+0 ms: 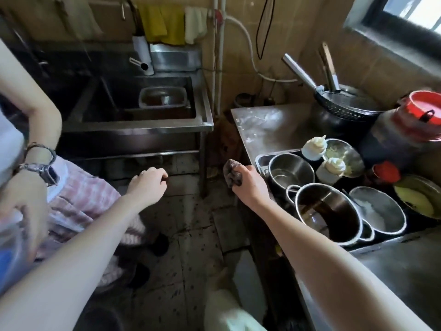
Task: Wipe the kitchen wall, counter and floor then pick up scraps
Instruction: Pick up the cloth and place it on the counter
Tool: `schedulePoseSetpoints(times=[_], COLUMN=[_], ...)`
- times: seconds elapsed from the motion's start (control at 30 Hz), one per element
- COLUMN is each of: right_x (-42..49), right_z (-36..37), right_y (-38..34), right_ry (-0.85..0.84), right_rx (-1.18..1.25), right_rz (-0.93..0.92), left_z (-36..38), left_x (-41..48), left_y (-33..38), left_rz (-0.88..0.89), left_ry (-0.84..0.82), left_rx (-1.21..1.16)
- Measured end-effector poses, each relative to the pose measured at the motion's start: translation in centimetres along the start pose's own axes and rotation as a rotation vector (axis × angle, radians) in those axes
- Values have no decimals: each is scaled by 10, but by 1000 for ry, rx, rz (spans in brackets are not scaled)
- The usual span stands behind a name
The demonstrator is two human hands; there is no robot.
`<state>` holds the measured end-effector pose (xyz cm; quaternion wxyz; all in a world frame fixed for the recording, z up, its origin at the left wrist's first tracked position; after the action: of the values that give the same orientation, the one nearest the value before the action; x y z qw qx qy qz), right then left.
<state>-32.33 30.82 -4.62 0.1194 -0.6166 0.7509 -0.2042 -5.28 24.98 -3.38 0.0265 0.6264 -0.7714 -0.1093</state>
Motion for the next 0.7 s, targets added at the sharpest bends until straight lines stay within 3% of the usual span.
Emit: schedulePoseSetpoints(times=[0.43, 0.7], right_x=[217, 305], right_z=[36, 81], right_y=[-59, -84], right_ry=[-35, -137], right_rx=[43, 46], right_rz=[-169, -199], left_z=[-45, -47], left_x=[164, 234], left_y=[-43, -64], left_rz=[-145, -219], left_ry=[54, 59], left_rx=[4, -37])
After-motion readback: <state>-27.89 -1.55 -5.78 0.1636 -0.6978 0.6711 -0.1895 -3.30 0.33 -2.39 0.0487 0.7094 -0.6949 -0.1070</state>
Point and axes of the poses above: each hand's wrist, its own x-axis towards the middle knuckle, its own z-axis out of the palm, y = z × x, the point moved 7 cm from there along x, towards the middle knuckle, and after that the axes turned 3 degrees about y, right-handed, at the moved point
